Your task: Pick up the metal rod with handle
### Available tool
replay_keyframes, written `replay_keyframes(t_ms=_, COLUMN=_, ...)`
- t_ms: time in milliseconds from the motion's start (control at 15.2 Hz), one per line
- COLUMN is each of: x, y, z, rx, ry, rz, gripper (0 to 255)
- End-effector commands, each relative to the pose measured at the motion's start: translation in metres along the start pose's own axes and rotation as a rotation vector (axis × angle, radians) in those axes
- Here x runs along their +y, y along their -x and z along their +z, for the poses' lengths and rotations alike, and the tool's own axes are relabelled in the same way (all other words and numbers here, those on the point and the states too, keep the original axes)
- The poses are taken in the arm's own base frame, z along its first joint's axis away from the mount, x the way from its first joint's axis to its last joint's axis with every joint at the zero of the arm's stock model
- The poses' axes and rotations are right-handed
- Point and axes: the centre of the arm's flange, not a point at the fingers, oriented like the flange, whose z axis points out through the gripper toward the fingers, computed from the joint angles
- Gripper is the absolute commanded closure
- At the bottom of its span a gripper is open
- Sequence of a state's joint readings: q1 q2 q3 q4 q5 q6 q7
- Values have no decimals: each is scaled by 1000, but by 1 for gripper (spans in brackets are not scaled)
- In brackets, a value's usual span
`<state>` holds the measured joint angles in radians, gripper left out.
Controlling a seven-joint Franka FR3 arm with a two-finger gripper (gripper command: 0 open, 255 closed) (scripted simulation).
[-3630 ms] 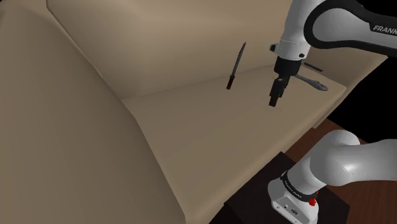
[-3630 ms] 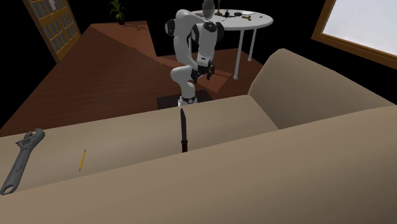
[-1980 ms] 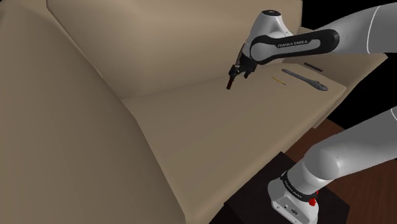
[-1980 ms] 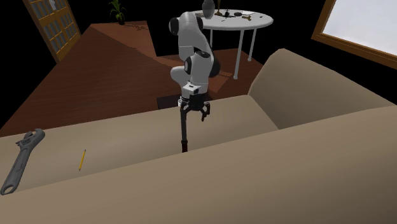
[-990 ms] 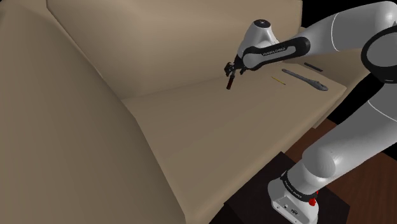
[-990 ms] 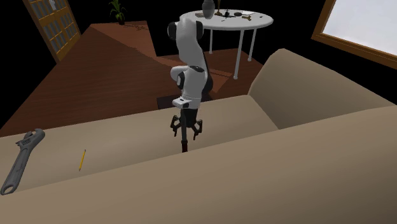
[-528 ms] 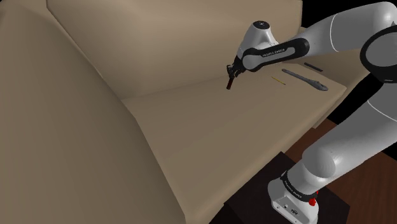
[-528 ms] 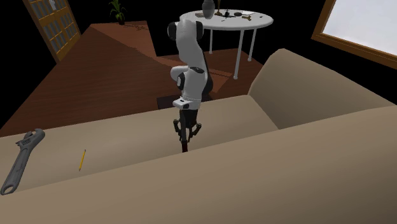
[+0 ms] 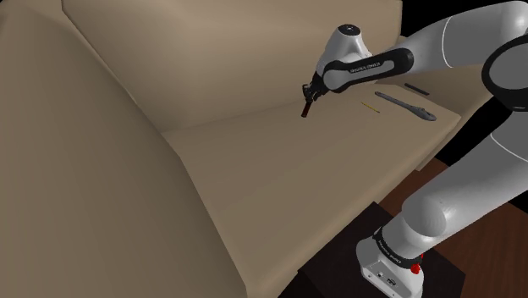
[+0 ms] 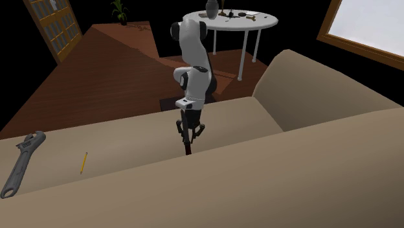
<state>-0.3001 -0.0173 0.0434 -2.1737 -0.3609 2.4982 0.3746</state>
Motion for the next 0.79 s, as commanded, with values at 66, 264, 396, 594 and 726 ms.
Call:
replay_keyframes(t_ms=66, x=2, y=-6, z=-14, rx=0, ry=0, rz=0, gripper=255)
replay_keyframes(t_ms=264, x=5, y=-12, z=-28, rx=0, ry=0, rz=0, gripper=255)
replay_keyframes(t_ms=396, x=6, y=-16, z=-38, rx=0, ry=0, rz=0, gripper=255)
replay_keyframes(t_ms=594, x=9, y=-22, z=-52, rx=0, ry=0, rz=0, gripper=255)
replay_keyframes(t_ms=726, x=11, y=-26, z=-62, rx=0, ry=0, rz=0, gripper=255)
